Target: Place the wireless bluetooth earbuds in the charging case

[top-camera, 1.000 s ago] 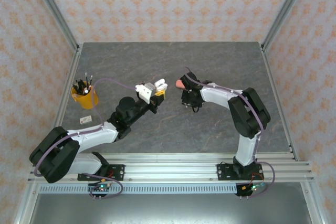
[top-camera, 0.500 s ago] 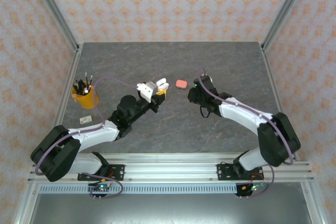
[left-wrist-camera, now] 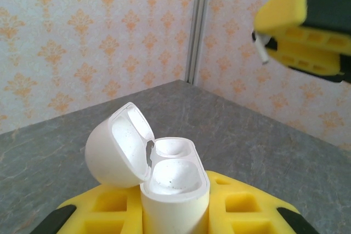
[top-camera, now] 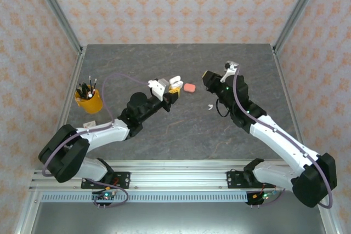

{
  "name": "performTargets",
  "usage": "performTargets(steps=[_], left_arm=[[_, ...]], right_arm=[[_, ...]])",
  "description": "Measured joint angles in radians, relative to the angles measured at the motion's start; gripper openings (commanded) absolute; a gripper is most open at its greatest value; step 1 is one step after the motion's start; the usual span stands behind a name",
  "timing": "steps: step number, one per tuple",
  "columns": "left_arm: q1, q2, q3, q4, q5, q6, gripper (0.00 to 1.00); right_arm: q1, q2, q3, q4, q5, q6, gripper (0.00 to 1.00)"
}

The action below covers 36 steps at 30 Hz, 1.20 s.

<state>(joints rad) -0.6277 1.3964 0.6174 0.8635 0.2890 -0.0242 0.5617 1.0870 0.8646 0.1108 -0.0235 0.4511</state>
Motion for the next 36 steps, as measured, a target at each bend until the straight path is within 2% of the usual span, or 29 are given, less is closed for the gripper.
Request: performTargets(steps=[13, 19, 36], left_arm=[[-0.060, 0.181, 0.257, 0.023, -0.008, -0.010, 0.00], [-0.094, 0.233, 0.340, 0.024, -0.035, -0.007, 0.00], [-0.126, 0.245, 0.381, 0.014, -0.127, 0.052, 0.00]], right_arm=[[-0.002, 0.004, 0.072, 0.213, -0.106, 0.008, 0.27], [-0.002, 0.028, 0.073, 0.251, -0.177, 0.013, 0.27], [-0.002, 0.035, 0.049, 0.272, -0.217, 0.024, 0.26]])
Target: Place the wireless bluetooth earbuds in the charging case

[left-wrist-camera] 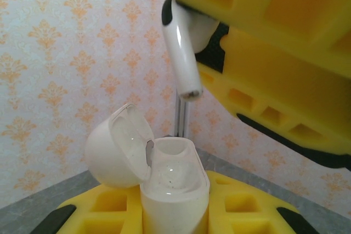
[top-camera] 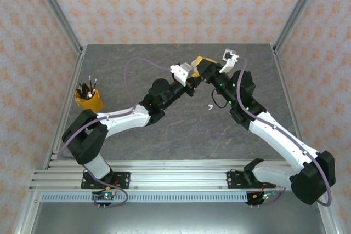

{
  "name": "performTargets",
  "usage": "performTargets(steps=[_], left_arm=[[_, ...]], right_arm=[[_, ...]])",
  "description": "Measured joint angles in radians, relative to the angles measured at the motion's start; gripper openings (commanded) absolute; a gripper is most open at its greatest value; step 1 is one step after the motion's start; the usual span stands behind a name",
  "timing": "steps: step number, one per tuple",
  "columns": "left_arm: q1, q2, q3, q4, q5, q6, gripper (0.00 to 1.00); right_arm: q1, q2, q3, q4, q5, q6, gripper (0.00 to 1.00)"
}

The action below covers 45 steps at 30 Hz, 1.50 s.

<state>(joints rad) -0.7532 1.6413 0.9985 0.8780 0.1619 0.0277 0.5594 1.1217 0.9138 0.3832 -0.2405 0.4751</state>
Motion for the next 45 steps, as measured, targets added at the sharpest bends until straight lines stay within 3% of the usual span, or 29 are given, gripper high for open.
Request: performTargets(steps=[45], left_arm=[[0.000, -0.025, 0.002, -0.039, -0.013, 0.034, 0.00]], right_arm=[[-0.008, 0.035, -0.031, 0.008, 0.007, 0.003, 0.22]])
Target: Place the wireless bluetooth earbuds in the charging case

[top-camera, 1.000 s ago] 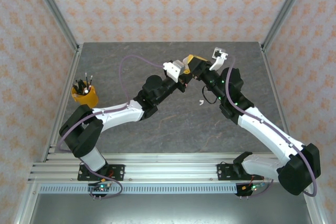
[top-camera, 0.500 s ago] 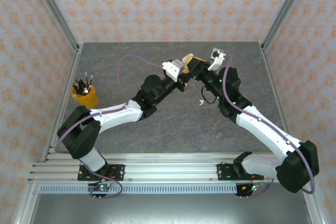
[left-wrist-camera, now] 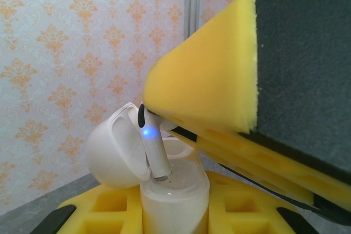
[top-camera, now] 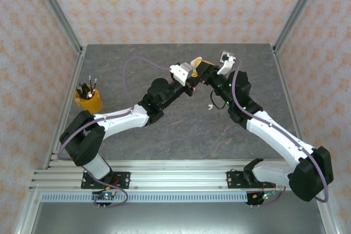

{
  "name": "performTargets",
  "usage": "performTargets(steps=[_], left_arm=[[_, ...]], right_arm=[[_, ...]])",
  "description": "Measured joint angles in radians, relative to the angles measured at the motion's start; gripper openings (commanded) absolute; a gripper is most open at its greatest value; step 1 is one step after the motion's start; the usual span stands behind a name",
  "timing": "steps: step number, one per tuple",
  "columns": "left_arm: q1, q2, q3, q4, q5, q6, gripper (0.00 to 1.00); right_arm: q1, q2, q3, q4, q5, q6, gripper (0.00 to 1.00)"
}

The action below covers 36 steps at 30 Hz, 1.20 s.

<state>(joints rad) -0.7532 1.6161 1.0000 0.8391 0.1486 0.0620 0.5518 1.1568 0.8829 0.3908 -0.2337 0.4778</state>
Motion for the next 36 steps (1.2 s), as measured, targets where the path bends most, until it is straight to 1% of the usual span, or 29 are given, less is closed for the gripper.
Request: performTargets(steps=[15, 27, 30, 32, 36], left_arm=[[0.000, 0.000, 0.005, -0.030, 0.000, 0.018, 0.00], [0.000, 0.000, 0.013, -0.046, -0.008, 0.019, 0.00], [0.000, 0.000, 0.013, -0.051, -0.008, 0.019, 0.00], [0.000, 0.000, 0.013, -0.059, -0.008, 0.023, 0.00], [0.000, 0.000, 0.013, -0.072, -0.008, 0.027, 0.00]], right_arm=[[-0.003, -0.018, -0.036, 0.007, -0.009, 0.000, 0.21], [-0.013, -0.018, -0.038, 0.006, -0.055, -0.011, 0.20], [-0.014, -0.015, -0.038, 0.005, -0.060, -0.013, 0.23], [-0.014, -0.015, -0.038, -0.001, -0.062, -0.018, 0.30], [-0.014, -0.015, -0.037, -0.011, -0.070, -0.027, 0.35]])
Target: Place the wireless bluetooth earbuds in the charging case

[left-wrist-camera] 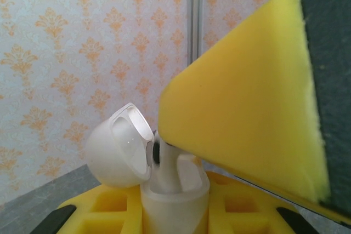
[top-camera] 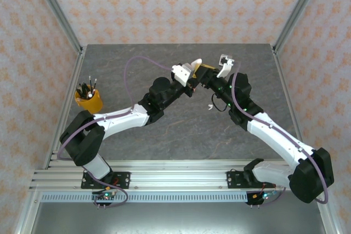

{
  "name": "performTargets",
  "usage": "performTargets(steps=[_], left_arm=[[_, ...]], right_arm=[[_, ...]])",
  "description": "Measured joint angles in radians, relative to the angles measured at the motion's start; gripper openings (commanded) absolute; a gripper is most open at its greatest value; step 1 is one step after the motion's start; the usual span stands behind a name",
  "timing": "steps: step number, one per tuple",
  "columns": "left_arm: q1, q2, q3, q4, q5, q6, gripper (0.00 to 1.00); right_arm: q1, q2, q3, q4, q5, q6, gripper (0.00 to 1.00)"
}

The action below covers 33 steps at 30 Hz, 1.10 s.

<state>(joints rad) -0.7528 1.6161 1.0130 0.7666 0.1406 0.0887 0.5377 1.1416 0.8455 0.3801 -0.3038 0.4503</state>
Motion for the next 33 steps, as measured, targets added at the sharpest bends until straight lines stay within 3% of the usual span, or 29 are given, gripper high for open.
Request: performTargets(steps=[12, 21, 27, 33], left_arm=[[0.000, 0.000, 0.000, 0.006, 0.000, 0.000, 0.00], [0.000, -0.019, -0.009, 0.031, 0.000, 0.001, 0.00], [0.003, -0.110, -0.087, 0.043, 0.000, 0.015, 0.00], [0.036, -0.213, -0.192, 0.045, 0.010, 0.018, 0.00]], right_arm=[[-0.004, 0.000, 0.041, -0.070, 0.015, 0.000, 0.50], [-0.085, -0.069, 0.043, -0.173, 0.068, 0.043, 0.61], [-0.154, -0.155, 0.068, -0.315, 0.118, 0.073, 0.64], [-0.162, -0.124, 0.118, -0.549, 0.170, 0.072, 0.65]])
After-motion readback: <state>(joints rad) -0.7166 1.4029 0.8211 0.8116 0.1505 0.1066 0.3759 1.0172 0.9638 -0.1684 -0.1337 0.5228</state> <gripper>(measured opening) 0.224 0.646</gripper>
